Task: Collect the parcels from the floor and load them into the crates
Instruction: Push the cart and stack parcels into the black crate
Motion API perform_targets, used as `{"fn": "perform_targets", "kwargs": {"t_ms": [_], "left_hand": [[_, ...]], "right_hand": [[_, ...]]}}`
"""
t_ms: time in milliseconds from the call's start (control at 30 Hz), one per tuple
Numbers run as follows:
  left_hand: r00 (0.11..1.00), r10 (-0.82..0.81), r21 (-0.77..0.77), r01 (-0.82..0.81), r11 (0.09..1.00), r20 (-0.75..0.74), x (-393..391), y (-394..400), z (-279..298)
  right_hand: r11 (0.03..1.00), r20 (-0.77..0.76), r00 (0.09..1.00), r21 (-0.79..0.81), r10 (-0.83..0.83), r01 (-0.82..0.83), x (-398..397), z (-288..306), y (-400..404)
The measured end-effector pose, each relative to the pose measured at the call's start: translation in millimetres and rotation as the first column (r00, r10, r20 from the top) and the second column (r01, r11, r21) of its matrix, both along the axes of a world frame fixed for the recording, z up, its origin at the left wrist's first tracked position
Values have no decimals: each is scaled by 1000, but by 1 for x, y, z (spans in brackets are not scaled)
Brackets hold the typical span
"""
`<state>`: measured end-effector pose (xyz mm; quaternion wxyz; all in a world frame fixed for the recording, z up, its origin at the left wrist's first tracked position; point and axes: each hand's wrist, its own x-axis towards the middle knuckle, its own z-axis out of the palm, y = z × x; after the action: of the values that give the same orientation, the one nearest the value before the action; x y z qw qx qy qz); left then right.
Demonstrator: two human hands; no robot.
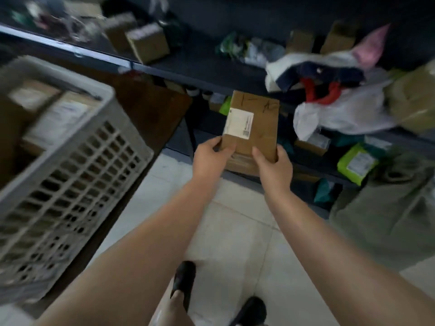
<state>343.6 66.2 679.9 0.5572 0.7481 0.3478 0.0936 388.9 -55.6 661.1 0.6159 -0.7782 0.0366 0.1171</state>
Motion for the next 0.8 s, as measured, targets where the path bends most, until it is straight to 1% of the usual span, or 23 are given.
{"fn": "perform_targets", "kwargs": {"t_ms": [67, 133, 233, 333, 433, 567, 700, 733, 800], "left_hand": [[995, 87, 43, -89, 995, 39, -29, 6, 34], [978, 185, 49, -190, 981, 98, -63, 11, 65], [919, 330, 12, -341, 940, 215, -118, 17, 103], [845, 428, -47, -437, 898, 320, -181, 23, 132], [783, 485, -61, -503, 862, 389, -253, 41, 154], [694, 553, -24, -613, 790, 460, -363, 67, 182], [567, 617, -48, -714, 699, 546, -466, 97, 202], [545, 630, -67, -724, 686, 554, -487, 106, 203], [536, 643, -97, -723, 684, 547, -523, 124, 207]], "right_hand": [[996, 27, 997, 36, 75, -76, -19, 34, 9], [988, 66, 987, 19, 149, -150, -43, 62, 23], [968, 160, 959, 49, 236, -246, -82, 95, 46], [937, 225, 927, 109, 301, -331, -135, 125, 67], [887, 282, 884, 172, 372, -428, -200, 152, 93], [816, 324, 834, 237, 446, -528, -306, 179, 132], [721, 316, 796, 342, 516, -603, -410, 189, 177], [708, 306, 791, 353, 530, -611, -431, 190, 189], [692, 299, 779, 358, 551, -627, -466, 194, 212]]}}
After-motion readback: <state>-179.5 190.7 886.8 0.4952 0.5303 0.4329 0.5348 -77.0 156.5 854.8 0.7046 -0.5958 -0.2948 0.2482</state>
